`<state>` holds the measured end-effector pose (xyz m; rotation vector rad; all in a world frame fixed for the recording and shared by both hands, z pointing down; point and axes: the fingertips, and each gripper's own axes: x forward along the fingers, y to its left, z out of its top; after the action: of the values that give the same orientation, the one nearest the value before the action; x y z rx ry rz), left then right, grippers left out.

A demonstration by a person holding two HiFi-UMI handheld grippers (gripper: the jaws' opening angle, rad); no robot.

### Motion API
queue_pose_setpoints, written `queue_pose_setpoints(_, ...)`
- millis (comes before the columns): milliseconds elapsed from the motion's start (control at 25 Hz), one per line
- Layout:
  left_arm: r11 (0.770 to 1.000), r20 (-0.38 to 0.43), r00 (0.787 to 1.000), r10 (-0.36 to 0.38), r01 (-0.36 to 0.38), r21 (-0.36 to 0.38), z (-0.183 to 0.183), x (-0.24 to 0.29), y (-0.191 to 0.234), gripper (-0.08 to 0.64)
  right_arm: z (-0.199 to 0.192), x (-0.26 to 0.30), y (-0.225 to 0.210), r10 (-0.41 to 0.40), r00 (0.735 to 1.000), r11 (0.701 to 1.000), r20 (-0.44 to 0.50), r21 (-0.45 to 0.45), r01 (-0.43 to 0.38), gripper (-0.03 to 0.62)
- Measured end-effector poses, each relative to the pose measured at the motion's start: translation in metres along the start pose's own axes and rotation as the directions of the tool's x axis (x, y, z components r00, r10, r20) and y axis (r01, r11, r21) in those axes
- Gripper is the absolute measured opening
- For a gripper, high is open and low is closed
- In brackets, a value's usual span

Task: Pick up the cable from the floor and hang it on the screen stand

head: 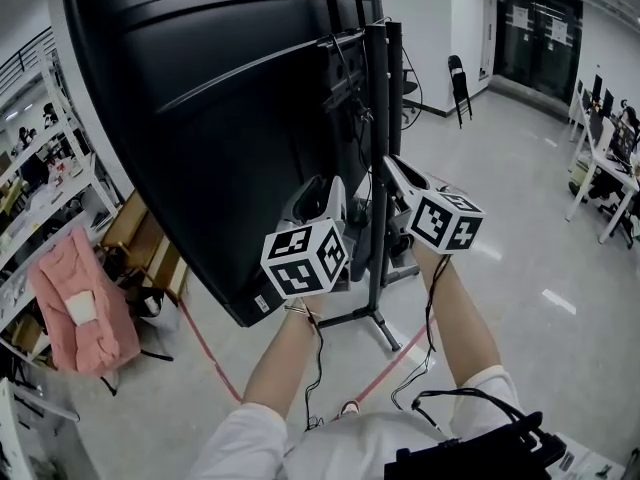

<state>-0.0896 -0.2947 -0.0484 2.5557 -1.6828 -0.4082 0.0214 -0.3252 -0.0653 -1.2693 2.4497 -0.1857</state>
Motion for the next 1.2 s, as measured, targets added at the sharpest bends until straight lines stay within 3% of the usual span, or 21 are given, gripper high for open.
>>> queue_pose_setpoints(400,0.998,-0.089,0.994,0.067,-0.066,0.015,-0.050,-0.055,-0.002,0.009,-0.078,-0.063,0.016,-0.096,0.980,0.995,-0.176,-0.058,0.087,0.024)
queue_pose_setpoints(680,0.992,-0.102,0.987,0.121,-0.118,0.039,-0.078,-0.092,0.000,0.005,-0.116,-0.089,0.021,-0.157,0.962,0.986,-0.223,-0.097,0.138,0.018)
queue_pose_setpoints(960,0.994,-0.111,0.989,0.095,-0.089,0.064,-0.081,-0.096,0.008,0.005,-0.136,-0.082,0.036,-0.179,0.958,0.982,-0.224,-0.096,0.161,0.018)
queue_pose_setpoints(1200,0.996,-0.133,0.989,0.072,-0.065,0.058,-0.086,-0.093,0.018,0.005,-0.143,-0.076,0.050,-0.197,0.954,0.974,-0.227,-0.159,0.163,0.018)
